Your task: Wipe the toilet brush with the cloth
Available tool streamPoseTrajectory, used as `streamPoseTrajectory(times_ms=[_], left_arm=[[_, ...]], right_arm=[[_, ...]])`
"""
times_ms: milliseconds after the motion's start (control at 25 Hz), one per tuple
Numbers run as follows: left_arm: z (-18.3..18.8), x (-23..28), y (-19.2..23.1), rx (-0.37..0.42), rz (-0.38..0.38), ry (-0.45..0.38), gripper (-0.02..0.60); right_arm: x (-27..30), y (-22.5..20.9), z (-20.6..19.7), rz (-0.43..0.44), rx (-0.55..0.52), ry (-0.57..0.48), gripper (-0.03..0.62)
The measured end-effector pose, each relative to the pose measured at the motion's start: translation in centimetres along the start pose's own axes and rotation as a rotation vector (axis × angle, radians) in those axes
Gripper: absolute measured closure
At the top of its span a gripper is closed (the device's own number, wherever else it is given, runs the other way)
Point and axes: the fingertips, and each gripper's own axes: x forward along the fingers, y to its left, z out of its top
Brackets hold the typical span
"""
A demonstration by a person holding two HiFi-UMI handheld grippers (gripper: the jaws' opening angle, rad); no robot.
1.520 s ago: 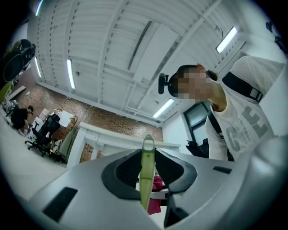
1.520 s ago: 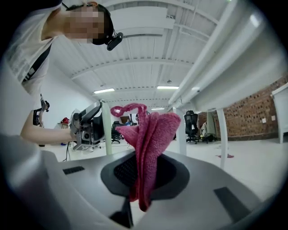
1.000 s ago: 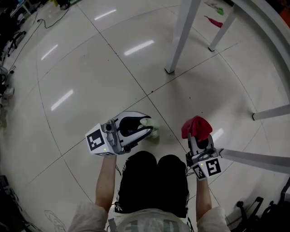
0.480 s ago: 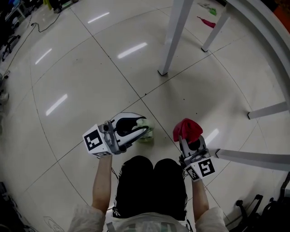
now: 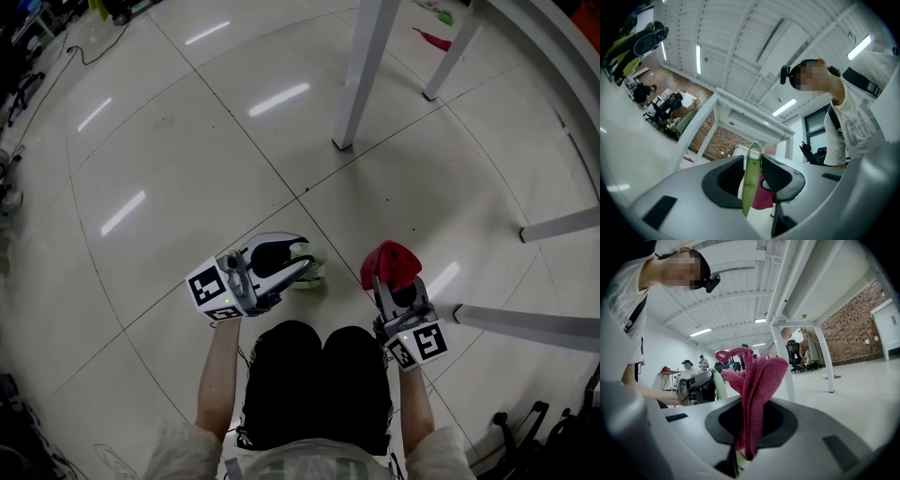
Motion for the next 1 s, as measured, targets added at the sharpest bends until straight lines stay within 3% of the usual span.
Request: streamPoseTrajectory(times_ms=[80,160,400,440,480,520,640,760,920,1000], left_arm=[[1.0,-0.1,0.0,-0.006,0.024,-0.041,0.472],[2.6,-0.3,-0.2,0.004,0.044,-0.084,0.417],[7.4,-2.1,-0.7,0.097,0.138,-0.163,0.417],[8.3,-2.4,-0.4,0.107,0.17,-0.175,0.438],[9.5,-2.5,0.0,0.109,0.218,-0.189,0.541],[11.0,-2.5,0.3,0.105,0.282,-0.202,0.578],[17.6,-1.5,0.2,0.092,0.493,-0.224,0.577],[26.2,-0.2,-2.3,0.065,0.639,-0.243,0.577],[42.1,3.1,-8.4,0.073,0.785,-0.22,0.577],[50.4,4.9,-12.3,0.124,0.856,-0.149,0.578]], right_arm=[[0.1,0.1,-0.1,0.004,0.002,-0.001,0.563],[0.1,0.2,0.0,0.008,-0.001,-0.002,0.563],[0.5,0.1,1.2,0.021,0.011,-0.031,0.563],[0.9,0.2,2.2,0.024,0.014,-0.042,0.563],[1.4,0.5,3.8,0.025,0.016,-0.051,0.563],[1.9,0.9,6.0,0.023,0.018,-0.057,0.563],[3.4,3.1,15.1,0.022,0.021,-0.07,0.562],[3.7,7.0,25.9,0.027,0.028,-0.074,0.563],[1.7,13.1,44.1,0.021,0.036,-0.073,0.563],[-0.5,16.4,54.0,-0.022,0.028,-0.059,0.562]])
